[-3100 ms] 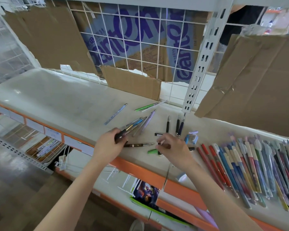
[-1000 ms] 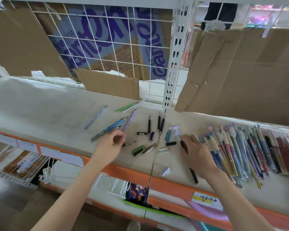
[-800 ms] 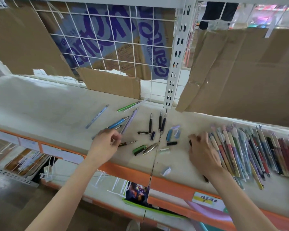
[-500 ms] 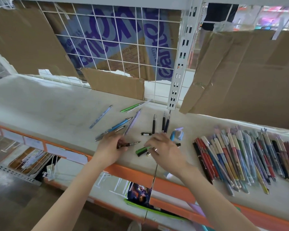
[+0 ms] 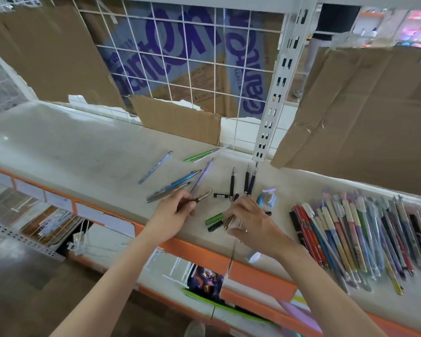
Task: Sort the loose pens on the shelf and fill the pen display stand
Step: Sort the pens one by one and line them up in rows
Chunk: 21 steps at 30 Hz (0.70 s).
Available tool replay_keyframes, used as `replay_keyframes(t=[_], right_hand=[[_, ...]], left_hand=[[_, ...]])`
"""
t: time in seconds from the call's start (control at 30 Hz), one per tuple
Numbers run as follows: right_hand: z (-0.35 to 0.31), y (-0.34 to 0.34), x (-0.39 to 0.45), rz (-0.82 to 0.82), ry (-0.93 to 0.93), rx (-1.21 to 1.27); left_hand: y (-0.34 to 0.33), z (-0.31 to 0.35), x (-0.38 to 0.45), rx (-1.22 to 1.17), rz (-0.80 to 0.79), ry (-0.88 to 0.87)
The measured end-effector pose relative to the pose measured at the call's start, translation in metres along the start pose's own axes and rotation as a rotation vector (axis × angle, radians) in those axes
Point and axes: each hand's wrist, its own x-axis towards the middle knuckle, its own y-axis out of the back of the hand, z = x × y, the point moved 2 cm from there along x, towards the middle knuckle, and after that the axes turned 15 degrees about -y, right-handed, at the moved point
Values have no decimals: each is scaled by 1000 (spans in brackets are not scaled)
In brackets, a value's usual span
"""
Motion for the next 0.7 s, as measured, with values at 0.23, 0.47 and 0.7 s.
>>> replay_keyframes(t=[0.23, 0.47, 0.7], right_hand=[[-1, 8, 0, 50, -48, 10], [-1, 23, 2, 110, -445, 1285], [-1, 24, 1, 65, -441, 1453]], left_hand=[[-8, 14, -5, -729, 18, 230], [-14, 19, -5, -1002, -41, 305], [-19, 25, -3, -1012, -73, 308]])
